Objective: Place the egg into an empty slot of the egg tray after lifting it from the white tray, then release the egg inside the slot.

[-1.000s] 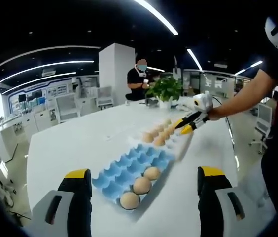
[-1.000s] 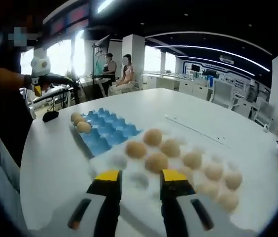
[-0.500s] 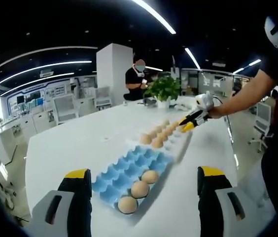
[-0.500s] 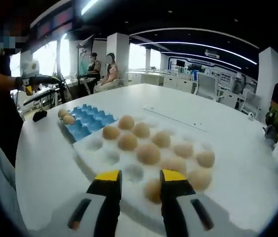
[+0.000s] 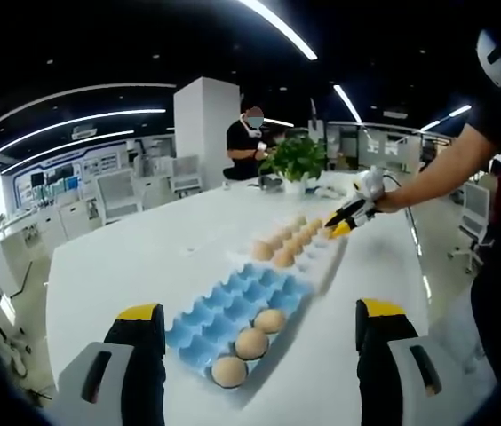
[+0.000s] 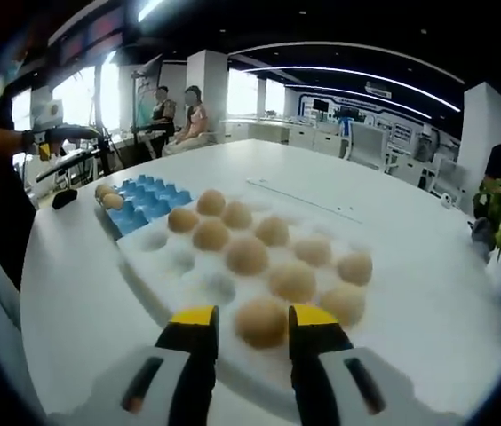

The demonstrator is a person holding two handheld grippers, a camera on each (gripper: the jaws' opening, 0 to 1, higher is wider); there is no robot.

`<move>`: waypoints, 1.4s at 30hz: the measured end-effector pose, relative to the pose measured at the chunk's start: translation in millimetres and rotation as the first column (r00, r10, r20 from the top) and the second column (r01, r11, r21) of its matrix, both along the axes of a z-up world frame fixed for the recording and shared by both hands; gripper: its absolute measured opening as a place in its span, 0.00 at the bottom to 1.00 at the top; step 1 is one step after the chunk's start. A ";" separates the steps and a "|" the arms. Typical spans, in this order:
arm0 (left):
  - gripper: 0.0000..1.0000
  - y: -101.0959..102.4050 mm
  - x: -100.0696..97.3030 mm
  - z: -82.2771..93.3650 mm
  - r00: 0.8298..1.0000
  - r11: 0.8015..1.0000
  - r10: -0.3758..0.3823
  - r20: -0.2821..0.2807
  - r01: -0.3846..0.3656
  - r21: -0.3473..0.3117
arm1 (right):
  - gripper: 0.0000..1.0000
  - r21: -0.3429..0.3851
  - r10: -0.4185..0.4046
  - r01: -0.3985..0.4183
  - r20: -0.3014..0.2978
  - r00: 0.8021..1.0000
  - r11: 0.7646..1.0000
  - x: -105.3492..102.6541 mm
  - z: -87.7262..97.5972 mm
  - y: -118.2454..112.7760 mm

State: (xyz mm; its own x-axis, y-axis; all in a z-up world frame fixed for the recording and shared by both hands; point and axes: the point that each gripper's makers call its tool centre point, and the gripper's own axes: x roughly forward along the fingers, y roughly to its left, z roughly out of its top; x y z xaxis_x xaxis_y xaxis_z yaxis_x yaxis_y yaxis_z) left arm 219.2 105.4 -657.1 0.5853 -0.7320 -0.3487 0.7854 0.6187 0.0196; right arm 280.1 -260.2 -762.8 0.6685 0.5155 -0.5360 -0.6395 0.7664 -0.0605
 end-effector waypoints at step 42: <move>0.92 4.9 7.9 12.1 1.000 1.000 0.029 0.010 -0.028 -0.012 | 0.25 -0.034 0.049 -0.049 0.019 0.999 0.998 5.6 17.2 0.7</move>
State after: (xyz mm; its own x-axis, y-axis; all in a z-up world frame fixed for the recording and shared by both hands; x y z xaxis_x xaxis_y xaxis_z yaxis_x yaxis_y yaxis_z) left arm 227.1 110.3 -645.0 0.6095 -0.7190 -0.3339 0.7672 0.6411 0.0200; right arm 285.7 -259.6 -745.6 0.6538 0.5298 -0.5402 -0.6747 0.7314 -0.0991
